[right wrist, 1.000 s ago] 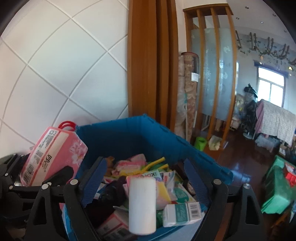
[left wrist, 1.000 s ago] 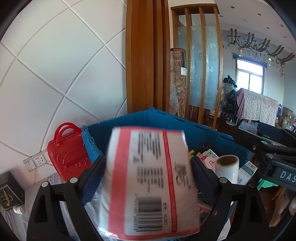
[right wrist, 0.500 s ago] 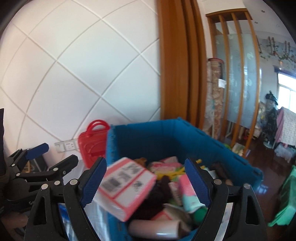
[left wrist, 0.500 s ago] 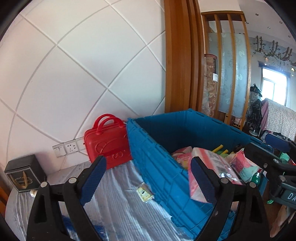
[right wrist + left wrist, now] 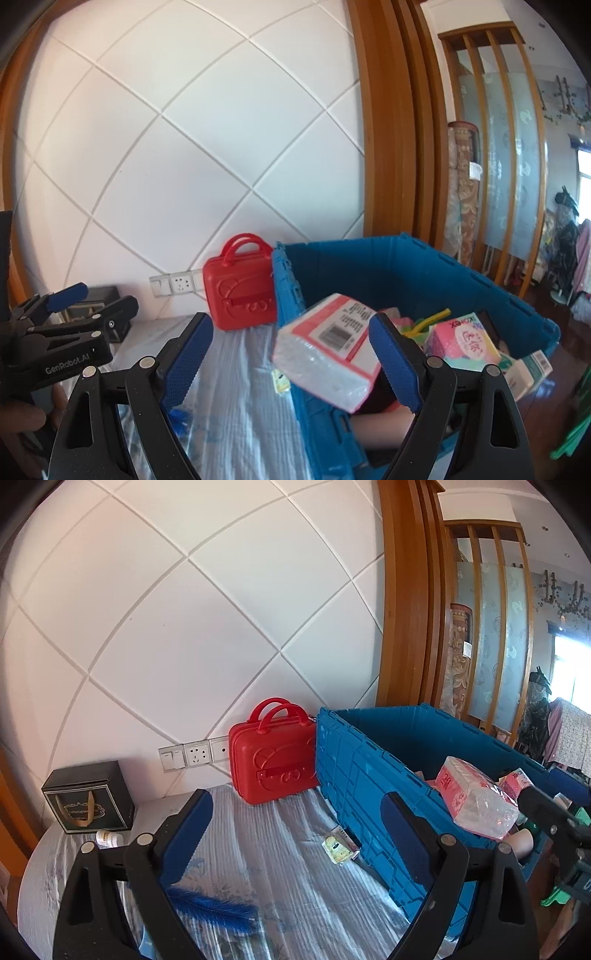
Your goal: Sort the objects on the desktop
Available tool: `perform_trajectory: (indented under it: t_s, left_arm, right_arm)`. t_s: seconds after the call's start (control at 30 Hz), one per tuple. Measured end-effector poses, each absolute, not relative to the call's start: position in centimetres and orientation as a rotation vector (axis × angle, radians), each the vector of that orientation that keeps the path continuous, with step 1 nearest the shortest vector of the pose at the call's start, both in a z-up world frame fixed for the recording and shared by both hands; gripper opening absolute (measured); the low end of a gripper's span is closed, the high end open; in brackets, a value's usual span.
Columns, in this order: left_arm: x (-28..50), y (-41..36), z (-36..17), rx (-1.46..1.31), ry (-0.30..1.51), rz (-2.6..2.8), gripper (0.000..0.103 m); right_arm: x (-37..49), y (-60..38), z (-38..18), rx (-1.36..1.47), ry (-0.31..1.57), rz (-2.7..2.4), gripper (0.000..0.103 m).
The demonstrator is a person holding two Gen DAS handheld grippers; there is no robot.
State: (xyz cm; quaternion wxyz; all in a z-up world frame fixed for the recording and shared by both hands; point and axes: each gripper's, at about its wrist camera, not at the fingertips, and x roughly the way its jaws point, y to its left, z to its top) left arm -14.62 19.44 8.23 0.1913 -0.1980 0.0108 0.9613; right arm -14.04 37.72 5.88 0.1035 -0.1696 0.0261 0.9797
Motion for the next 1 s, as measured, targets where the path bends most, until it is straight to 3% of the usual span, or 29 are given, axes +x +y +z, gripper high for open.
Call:
perform_trajectory:
  t_s: [0.43, 1.0]
  left_arm:
    - [-8.0, 12.6, 4.2, -0.576, 0.049, 2.660, 0.095]
    - [-5.5, 8.1, 3.0, -0.646, -0.003, 2.785, 0.102]
  right_arm:
    - [-6.0, 29.7, 2.7, -0.468, 0.072, 2.749, 0.090]
    - [-3.5, 27.2, 0.8, -0.534, 0.007, 2.823, 0.094]
